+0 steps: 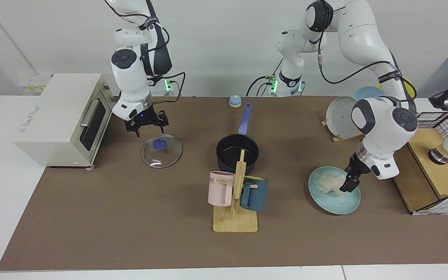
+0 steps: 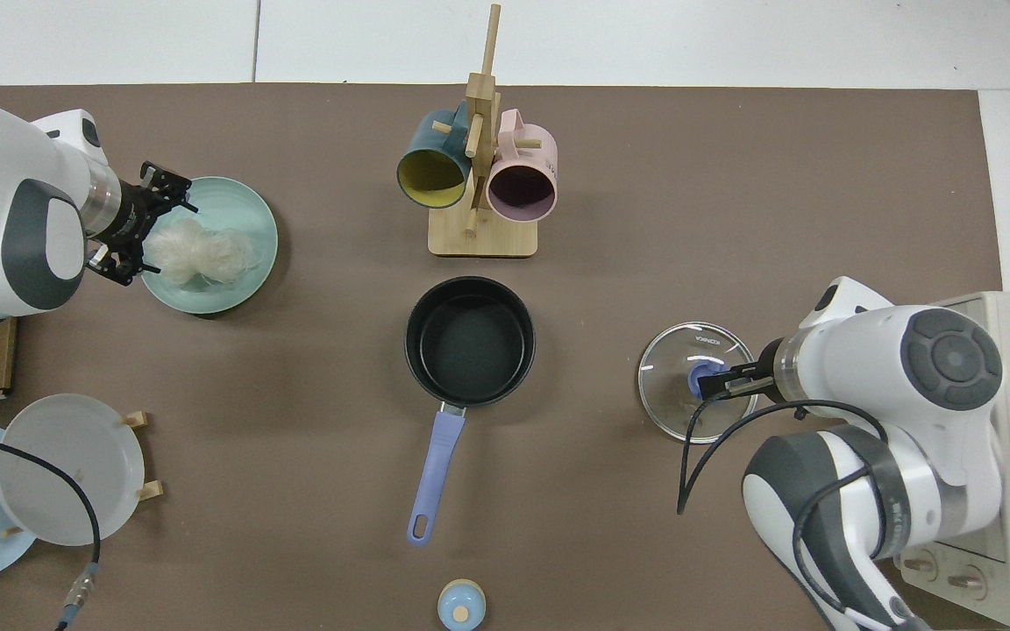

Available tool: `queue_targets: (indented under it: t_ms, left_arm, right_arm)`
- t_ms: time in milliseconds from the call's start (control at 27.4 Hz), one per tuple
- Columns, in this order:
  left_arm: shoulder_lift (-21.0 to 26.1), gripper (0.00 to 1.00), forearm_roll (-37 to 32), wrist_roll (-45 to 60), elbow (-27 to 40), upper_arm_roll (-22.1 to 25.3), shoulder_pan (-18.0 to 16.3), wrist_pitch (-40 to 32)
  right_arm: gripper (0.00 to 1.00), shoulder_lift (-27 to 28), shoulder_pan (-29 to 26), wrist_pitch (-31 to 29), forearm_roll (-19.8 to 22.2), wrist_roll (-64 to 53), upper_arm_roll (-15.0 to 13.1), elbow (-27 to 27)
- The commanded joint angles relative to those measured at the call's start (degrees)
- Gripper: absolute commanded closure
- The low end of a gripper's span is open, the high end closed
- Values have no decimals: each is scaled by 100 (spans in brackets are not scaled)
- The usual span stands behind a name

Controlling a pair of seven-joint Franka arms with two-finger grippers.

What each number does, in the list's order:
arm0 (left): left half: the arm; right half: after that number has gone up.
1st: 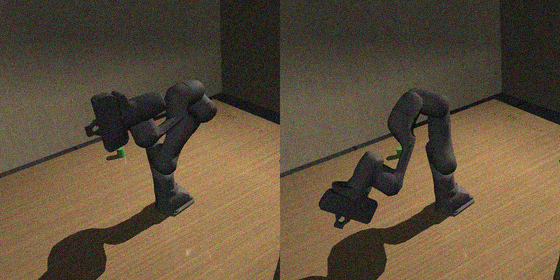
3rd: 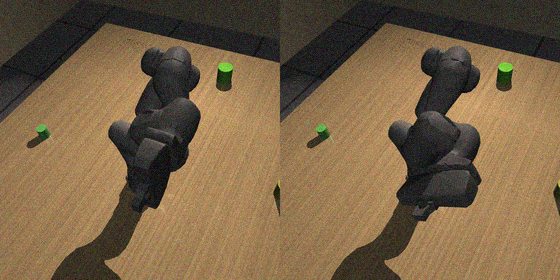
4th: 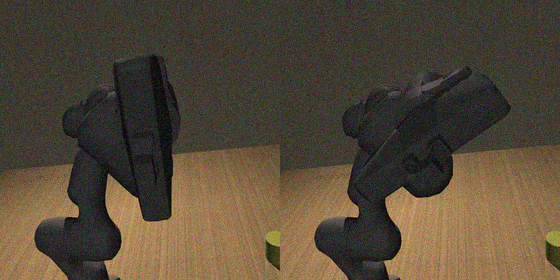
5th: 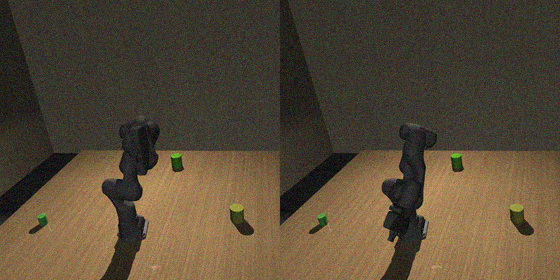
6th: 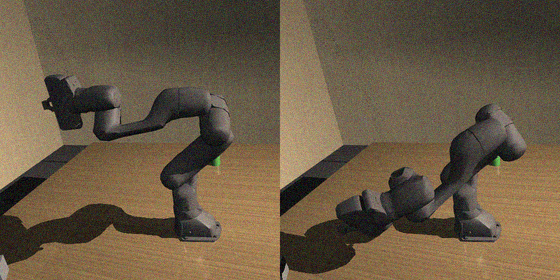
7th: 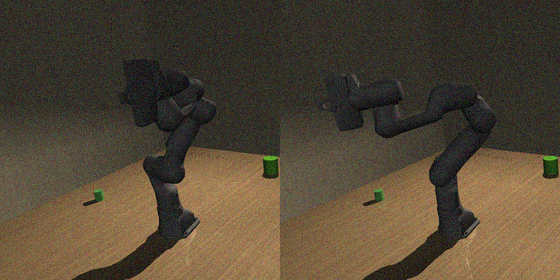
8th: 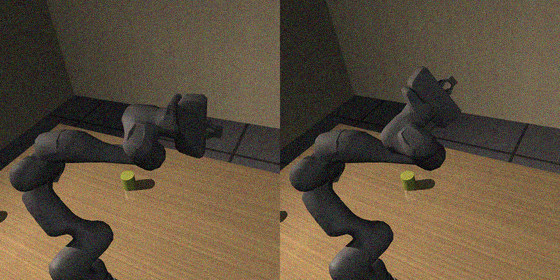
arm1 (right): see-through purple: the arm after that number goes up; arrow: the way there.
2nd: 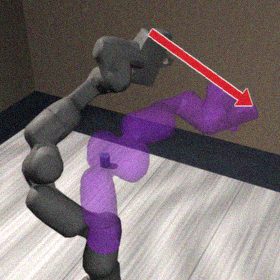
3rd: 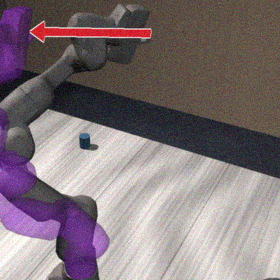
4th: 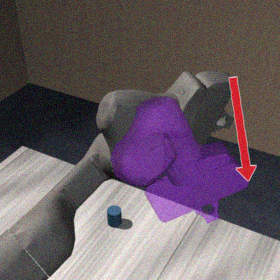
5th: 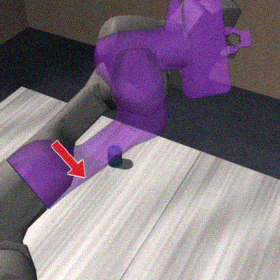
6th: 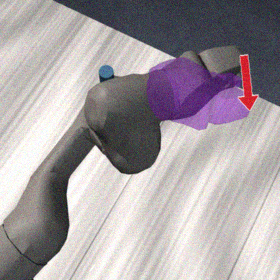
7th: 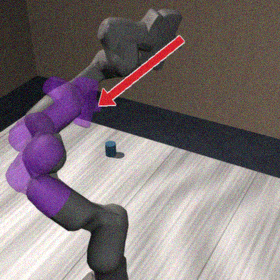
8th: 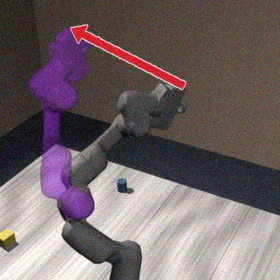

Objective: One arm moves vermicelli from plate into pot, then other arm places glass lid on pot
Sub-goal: 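Grasp the white vermicelli on the blue plate with the left gripper, then carry the vermicelli over the pot and release it with the left gripper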

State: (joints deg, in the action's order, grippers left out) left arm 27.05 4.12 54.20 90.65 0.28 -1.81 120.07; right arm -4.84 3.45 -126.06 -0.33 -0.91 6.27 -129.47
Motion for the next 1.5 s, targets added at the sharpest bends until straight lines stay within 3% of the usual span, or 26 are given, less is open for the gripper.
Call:
queue_targets:
  t_ms: [0,365,438,475,511,584,949,1132,1315,1461]
  left_arm:
    - [-226,0,97,828,532,34,57,-27]
    - [-200,4,27,2130,743,42,145,359]
    - [-200,22,27,2139,787,42,154,438]
    - [-200,52,10,2069,788,42,154,439]
    - [-200,75,-34,2025,788,34,154,456]
    - [-191,98,-227,1867,770,34,154,448]
    - [-112,100,-368,1128,50,-221,137,-474]
    - [-261,100,-368,778,-504,-397,145,-1318]
    - [-656,100,-377,671,-610,-721,163,-1732]
    - [-885,100,-377,732,-566,-1160,172,-1890]
  right_arm:
    - [0,395,-19,-445,129,328,111,-113]
    - [0,1029,-11,-1184,129,416,129,-140]
    - [0,1081,-11,-1193,138,451,129,-131]
    - [0,1090,-11,-1193,129,460,129,-122]
    - [0,1090,-11,-1193,138,460,137,-113]
    - [0,1108,-11,-1193,129,460,199,-87]
    - [2,1170,24,-1123,226,487,252,-61]
    - [21,1170,16,-1096,366,478,252,-61]
    - [41,1170,16,-1026,428,460,252,-61]
    - [67,1170,16,-886,437,451,252,27]
